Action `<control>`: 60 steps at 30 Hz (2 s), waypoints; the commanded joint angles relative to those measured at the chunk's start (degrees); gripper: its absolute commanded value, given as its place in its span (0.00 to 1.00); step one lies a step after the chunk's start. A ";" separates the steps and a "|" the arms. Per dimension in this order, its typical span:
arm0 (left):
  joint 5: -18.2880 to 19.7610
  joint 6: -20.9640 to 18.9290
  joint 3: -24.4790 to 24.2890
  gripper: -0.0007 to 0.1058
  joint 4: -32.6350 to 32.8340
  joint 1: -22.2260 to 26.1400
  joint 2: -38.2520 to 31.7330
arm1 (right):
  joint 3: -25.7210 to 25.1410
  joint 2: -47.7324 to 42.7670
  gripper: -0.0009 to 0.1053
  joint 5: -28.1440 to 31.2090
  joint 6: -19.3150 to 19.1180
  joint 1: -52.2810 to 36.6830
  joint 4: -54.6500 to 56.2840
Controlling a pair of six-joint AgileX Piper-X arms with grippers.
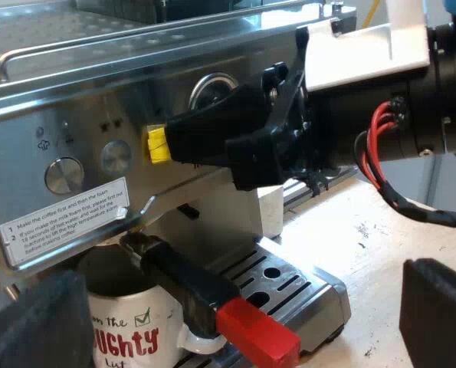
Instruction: Place mug into machine
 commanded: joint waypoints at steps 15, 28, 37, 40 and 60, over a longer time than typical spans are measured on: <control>0.30 0.08 -0.59 0.77 -0.57 -0.19 -0.15 | -0.70 -0.52 0.08 -2.77 -0.65 -3.05 1.29; 0.30 -3.14 -3.23 0.77 -0.62 -0.08 -0.15 | -0.70 -14.54 0.83 -7.42 -2.02 6.22 15.09; -7.70 -13.01 -9.45 0.77 -0.62 -0.08 2.94 | -1.32 -26.27 0.83 -10.19 -2.14 0.35 26.87; -7.92 -13.00 -12.37 0.77 -0.62 0.14 6.66 | -2.75 -29.75 0.83 -10.89 -1.92 -4.36 33.76; -0.01 -6.25 -22.91 0.77 20.25 32.46 17.19 | -3.28 -44.30 0.83 -32.47 -14.81 -54.96 55.92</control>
